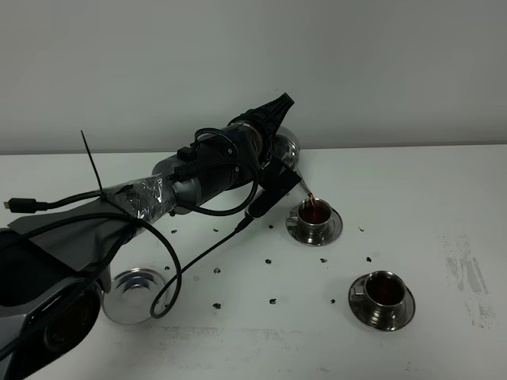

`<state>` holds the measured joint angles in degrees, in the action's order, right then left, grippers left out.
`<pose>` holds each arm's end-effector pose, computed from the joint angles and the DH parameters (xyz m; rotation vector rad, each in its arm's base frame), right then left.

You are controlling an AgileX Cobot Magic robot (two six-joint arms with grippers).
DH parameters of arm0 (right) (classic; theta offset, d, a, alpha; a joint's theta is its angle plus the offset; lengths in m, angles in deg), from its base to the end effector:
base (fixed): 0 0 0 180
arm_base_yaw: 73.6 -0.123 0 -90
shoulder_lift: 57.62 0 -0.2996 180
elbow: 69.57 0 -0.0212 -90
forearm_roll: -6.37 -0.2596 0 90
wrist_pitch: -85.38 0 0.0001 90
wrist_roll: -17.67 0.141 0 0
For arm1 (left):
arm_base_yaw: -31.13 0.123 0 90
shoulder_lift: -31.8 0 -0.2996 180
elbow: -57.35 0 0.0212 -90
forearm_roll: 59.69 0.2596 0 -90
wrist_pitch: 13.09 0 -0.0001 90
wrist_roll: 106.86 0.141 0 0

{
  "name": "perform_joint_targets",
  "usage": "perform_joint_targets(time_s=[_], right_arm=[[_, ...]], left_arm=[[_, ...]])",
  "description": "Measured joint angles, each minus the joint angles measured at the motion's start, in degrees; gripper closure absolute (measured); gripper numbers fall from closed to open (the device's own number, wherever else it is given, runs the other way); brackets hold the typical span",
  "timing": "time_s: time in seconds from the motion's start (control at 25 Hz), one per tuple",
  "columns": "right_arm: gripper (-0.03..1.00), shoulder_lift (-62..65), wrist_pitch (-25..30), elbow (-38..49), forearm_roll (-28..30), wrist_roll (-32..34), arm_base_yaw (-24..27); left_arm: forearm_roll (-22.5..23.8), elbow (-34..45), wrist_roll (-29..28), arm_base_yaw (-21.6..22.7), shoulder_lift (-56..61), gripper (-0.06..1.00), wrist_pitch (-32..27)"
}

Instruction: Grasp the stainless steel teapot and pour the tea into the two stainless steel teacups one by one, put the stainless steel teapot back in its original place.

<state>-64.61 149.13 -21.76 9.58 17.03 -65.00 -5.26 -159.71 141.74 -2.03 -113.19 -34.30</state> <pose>0.0249 -0.0109 0.2591 0.1491 2.0666 -0.1663 0.5374 -0.3015 0.1664 2.2215 0.7118 1.1712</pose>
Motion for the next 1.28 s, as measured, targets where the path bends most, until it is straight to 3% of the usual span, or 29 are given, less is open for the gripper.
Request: perform_joint_targets(time_s=[0.96,1.28], right_arm=[[0.74,0.0,0.0,0.0,0.0,0.0,0.0],[0.74,0.0,0.0,0.0,0.0,0.0,0.0]], left_arm=[[0.9,0.0,2.0,0.0,0.0,0.74,0.4],[-6.0,0.0,1.8,0.0,0.0,0.74,-0.4]])
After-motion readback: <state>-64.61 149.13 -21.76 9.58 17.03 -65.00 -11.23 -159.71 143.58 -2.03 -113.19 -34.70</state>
